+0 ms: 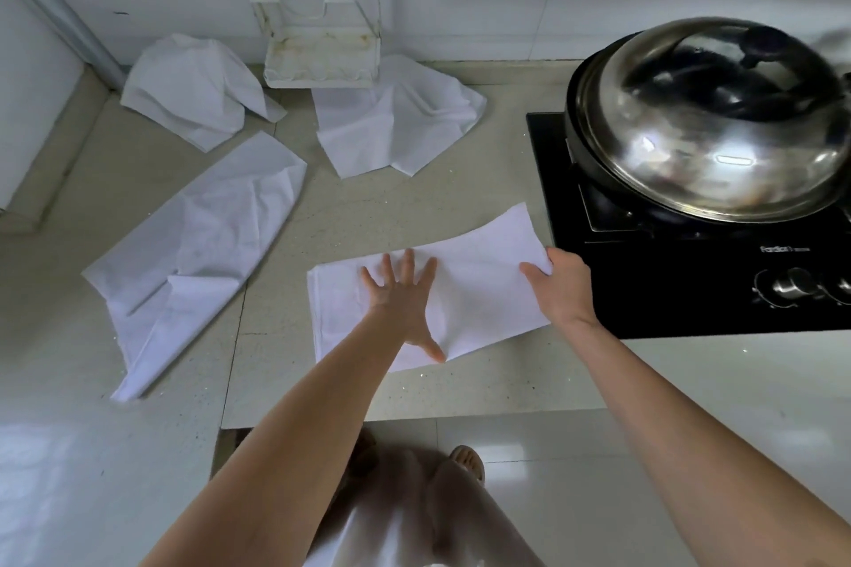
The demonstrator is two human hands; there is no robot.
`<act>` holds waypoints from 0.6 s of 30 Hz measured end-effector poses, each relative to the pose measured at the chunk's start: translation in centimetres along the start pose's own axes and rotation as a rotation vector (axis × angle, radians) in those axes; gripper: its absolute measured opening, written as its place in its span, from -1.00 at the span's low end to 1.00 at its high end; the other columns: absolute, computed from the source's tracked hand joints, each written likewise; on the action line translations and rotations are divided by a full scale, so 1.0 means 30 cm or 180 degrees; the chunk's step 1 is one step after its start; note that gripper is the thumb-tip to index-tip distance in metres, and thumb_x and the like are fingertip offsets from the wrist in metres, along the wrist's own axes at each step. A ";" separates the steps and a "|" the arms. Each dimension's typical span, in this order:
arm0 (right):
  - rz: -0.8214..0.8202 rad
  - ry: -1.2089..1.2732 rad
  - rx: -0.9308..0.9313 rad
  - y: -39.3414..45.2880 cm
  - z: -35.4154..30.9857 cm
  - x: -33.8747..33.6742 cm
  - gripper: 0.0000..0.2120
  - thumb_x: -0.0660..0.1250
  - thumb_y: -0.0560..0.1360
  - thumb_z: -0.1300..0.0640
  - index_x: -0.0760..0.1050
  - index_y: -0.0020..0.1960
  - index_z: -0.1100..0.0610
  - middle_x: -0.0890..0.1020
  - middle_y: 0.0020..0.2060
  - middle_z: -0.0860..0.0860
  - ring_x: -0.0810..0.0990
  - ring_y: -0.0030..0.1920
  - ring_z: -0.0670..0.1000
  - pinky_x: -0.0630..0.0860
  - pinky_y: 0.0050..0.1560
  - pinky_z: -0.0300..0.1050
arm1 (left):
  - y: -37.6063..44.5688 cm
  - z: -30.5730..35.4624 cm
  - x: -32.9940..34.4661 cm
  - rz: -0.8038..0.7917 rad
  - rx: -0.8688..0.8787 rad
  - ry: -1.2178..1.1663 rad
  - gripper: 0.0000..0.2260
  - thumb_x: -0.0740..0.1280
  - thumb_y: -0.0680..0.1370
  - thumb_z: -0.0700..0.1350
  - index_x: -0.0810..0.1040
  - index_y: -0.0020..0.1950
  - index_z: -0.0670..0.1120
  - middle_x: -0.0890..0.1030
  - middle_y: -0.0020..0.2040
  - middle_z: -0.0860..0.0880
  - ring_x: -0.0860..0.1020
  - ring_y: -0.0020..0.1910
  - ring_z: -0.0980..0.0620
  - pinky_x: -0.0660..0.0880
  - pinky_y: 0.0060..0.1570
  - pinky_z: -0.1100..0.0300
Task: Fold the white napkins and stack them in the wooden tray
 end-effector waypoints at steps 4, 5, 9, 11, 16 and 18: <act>0.0123 0.0078 -0.0170 -0.027 -0.122 0.002 -0.87 0.28 0.47 0.25 0.40 -0.15 0.33 0.53 -0.26 0.14 0.42 -0.28 0.05 0.31 -0.37 -0.17 | -0.016 -0.035 -0.039 0.0325 0.0371 -0.1269 0.05 0.46 0.30 0.32 -0.05 0.58 0.00 -0.06 0.57 -0.08 -0.10 0.54 -0.14 -0.12 0.46 -0.17; 0.0099 0.0100 -0.0249 -0.047 -0.165 0.024 -0.90 0.28 0.46 0.26 0.38 -0.17 0.28 0.50 -0.28 0.09 0.42 -0.27 0.05 0.30 -0.39 -0.17 | -0.031 -0.083 -0.058 0.0584 0.0321 -0.1932 -0.12 0.43 0.37 0.29 0.14 0.54 -0.02 0.16 0.54 -0.07 0.12 0.51 -0.08 0.06 0.46 -0.04; -0.0319 0.0017 -0.0657 -0.157 -0.335 0.219 -0.90 0.25 0.48 0.28 0.44 -0.01 0.24 0.50 -0.17 0.06 0.42 -0.17 0.08 0.28 -0.25 -0.16 | -0.101 -0.330 0.031 0.0783 -0.0798 -0.5150 -0.47 0.10 0.59 0.25 0.54 0.20 -0.17 0.58 0.19 -0.15 0.54 0.13 -0.08 0.42 0.17 0.10; -0.0579 -0.0147 -0.0798 -0.209 -0.378 0.355 -0.84 0.23 0.49 0.29 0.44 0.07 0.24 0.54 -0.09 0.12 0.42 -0.14 0.09 0.29 -0.19 -0.16 | -0.125 -0.406 0.093 0.0570 -0.1125 -0.6124 -0.36 0.00 0.60 0.28 0.51 0.21 -0.26 0.59 0.14 -0.21 0.56 0.12 -0.16 0.46 0.15 0.06; -0.0845 -0.0836 -0.1186 -0.307 -0.426 0.584 -0.58 0.13 0.54 0.35 0.33 0.39 0.16 0.49 0.15 0.11 0.55 0.08 0.18 0.46 0.01 -0.02 | -0.142 -0.498 0.123 0.0413 -0.1190 -0.6463 -0.33 -0.02 0.61 0.28 0.48 0.20 -0.31 0.60 0.10 -0.27 0.57 0.12 -0.21 0.49 0.14 -0.01; -0.0896 -0.1171 -0.1387 -0.334 -0.440 0.638 -0.58 0.11 0.54 0.37 0.32 0.37 0.15 0.47 0.11 0.11 0.57 -0.06 0.19 0.43 -0.17 -0.05 | -0.142 -0.511 0.114 0.0359 -0.1215 -0.6309 -0.44 0.07 0.62 0.22 0.50 0.14 -0.29 0.61 0.04 -0.24 0.59 0.07 -0.20 0.52 0.09 0.01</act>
Point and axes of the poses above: each hand's wrist, its own y-axis towards the middle knuckle, its own x-axis out of the palm, z = x × y, the point moved 8 cm from there along y, towards the middle knuckle
